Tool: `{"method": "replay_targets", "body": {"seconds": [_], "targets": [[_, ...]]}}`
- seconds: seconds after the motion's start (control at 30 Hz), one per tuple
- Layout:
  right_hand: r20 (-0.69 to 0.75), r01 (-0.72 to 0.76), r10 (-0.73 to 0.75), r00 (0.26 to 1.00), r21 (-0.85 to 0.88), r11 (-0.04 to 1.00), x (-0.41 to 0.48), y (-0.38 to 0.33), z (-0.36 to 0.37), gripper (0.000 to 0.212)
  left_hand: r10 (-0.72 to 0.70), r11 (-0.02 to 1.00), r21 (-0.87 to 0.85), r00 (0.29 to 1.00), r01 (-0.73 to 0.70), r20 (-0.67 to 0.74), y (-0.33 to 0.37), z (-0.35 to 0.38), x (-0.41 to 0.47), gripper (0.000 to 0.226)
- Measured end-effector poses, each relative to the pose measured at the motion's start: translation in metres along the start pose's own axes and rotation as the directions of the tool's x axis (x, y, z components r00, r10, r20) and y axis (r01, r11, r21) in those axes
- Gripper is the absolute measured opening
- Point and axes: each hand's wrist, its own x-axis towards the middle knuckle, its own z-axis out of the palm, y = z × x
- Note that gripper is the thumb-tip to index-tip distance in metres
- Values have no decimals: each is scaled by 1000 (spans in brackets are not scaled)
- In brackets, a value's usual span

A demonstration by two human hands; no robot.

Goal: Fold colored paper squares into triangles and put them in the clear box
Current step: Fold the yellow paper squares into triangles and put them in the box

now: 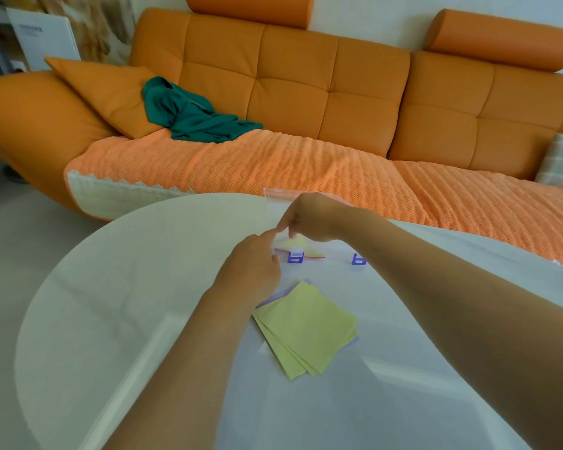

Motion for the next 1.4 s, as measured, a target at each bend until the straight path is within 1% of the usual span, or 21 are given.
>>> {"method": "replay_targets", "body": {"seconds": [0.1, 0.17, 0.23, 0.3, 0.33, 0.4, 0.47, 0.53, 0.57, 0.63, 0.7, 0.73, 0.77, 0.83, 0.97, 1.07, 1.1, 1.17, 1.27, 1.33, 1.4], "targets": [[69, 25, -22, 997, -37, 999, -11, -2, 2, 64, -8, 1000, 14, 1000, 8, 19, -1, 0, 1, 48], [65, 38, -38, 997, -6, 999, -17, -3, 5, 66, -16, 1000, 8, 999, 15, 33, 0, -3, 1, 48], [-65, 15, -5, 998, 151, 988, -21, -1, 1, 63, -25, 999, -18, 999, 26, 40, 2, -6, -2, 51], [-238, 19, 61, 969, 320, 947, -29, 2, -6, 58, -14, 1000, -28, 1000, 15, 9, 3, -9, -6, 51], [-294, 35, 80, 952, 367, 930, -36, 3, -8, 56, 0, 1000, -23, 1000, -1, -24, 3, -11, -8, 48], [-336, 80, 58, 940, 384, 920, -54, 2, -8, 51, 55, 998, -5, 993, -56, -100, 4, -16, -14, 36], [-301, 118, -6, 954, 355, 927, -79, -1, 3, 38, 142, 990, 18, 984, -141, -104, 5, -19, -21, 25], [-207, 134, -76, 975, 280, 951, -105, -2, 19, 23, 222, 975, 29, 975, -222, 7, 6, -20, -29, 19], [-143, 127, -95, 985, 240, 962, -117, -3, 28, 20, 242, 969, 32, 966, -246, 88, 5, -20, -34, 19], [-23, 104, -102, 995, 186, 977, -137, 0, 46, 40, 240, 965, 45, 936, -260, 257, 3, -18, -44, 30], [43, 88, -96, 995, 158, 984, -153, 4, 60, 67, 204, 960, 98, 893, -263, 401, -2, -18, -55, 65], [51, 77, -86, 995, 158, 985, -159, 5, 65, 77, 189, 953, 135, 878, -273, 440, -4, -18, -60, 81], [46, 68, -76, 996, 164, 984, -164, 7, 70, 83, 184, 944, 167, 872, -286, 454, -5, -19, -63, 90], [9, 52, -55, 998, 194, 980, -169, 8, 77, 84, 197, 934, 191, 882, -301, 428, -6, -19, -69, 87], [-107, -6, 42, 993, 317, 948, -168, 3, 83, 70, 227, 947, 149, 922, -284, 313, -5, -16, -73, 67], [-156, -11, 76, 985, 381, 925, -165, 0, 86, 64, 244, 956, 102, 939, -275, 244, -7, -15, -70, 57], [-166, -19, 97, 981, 418, 908, -164, -1, 87, 63, 237, 965, 62, 947, -256, 218, -7, -14, -69, 57], [-174, -63, 176, 969, 515, 855, -160, -2, 87, 60, 197, 979, 4, 961, -202, 194, -7, -12, -66, 67], [-151, -137, 321, 935, 681, 719, -152, -3, 85, 55, 140, 986, 56, 964, -157, 225, -7, -10, -62, 87], [-135, -148, 394, 909, 780, 608, -148, -3, 82, 50, 132, 985, 76, 961, -154, 244, -7, -10, -60, 91], [-143, -166, 452, 880, 800, 577, -146, -2, 80, 45, 146, 984, 62, 957, -167, 252, -7, -10, -59, 91]]}}
